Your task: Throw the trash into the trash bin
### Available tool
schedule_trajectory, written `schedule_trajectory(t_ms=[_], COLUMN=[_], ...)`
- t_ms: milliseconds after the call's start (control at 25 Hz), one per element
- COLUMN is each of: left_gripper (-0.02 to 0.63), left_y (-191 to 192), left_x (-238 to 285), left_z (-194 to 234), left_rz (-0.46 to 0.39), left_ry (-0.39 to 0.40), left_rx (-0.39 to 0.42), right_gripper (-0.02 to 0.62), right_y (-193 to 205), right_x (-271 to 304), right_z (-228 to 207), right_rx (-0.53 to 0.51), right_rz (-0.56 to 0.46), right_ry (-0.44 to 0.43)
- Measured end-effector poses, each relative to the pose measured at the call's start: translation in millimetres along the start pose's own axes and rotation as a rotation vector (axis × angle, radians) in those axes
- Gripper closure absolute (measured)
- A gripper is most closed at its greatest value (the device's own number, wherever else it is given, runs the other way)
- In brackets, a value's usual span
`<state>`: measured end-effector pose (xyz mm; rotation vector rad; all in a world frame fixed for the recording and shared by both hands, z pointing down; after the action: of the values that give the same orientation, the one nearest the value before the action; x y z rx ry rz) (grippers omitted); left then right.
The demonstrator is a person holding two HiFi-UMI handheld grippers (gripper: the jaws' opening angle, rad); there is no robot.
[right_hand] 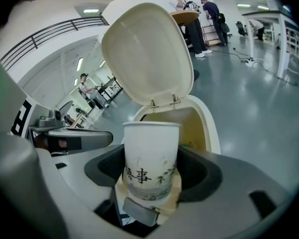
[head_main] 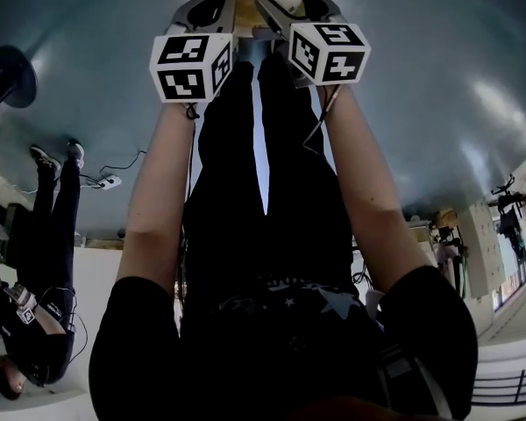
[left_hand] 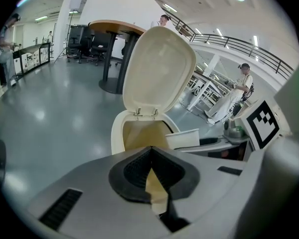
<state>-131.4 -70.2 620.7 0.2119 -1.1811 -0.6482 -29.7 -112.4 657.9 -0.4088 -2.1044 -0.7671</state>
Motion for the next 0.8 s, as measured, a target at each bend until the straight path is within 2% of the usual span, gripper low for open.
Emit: schedule_trajectory(t_ms=[160, 320, 440, 560, 800], left_gripper=[0.595, 0.595, 0.595, 0.595, 0.595], left_y=[-0.7, -4.1, -6.7, -8.5, -5.0], left_x=[-2.5, -2.9, -2.9, -1.7, 0.7], left_z=[8.2, 9.2, 8.6, 6.9, 2.7], left_rz=[0.0, 0.003, 0.001, 0.001, 0.013], left_ry=[-0.012, -0.012, -0.007, -0.002, 0.007], left_rx=[-0.009, 0.01, 0.015, 0.015, 0.025], right_gripper=[0.279, 0.279, 0.276, 0.225, 0.219], right_y=[-1.6, -0.7, -5.1, -9.4, -8.0], right_x=[3.6, 4.9, 2.4, 1.1, 1.3], right_z=[0.2, 0.5, -1.0, -1.9, -3.8], right_rx=[0.043, 0.032, 0.018, -0.02, -0.004], right_rz=[0.005, 0.024, -0.005, -0.021, -0.016], right_ry=[-0.003, -0.006, 0.01, 0.03, 0.027])
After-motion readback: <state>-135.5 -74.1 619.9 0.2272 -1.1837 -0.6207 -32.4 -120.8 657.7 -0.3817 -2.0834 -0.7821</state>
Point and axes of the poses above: the fingertips, and each gripper's own axes: x forward along the fingers, z to its left, y out of its underside, the point moved 3 cm from there along -x, backward along the fingers, and after that the axes turned 9 degrees about z, right-handed, at the moved point
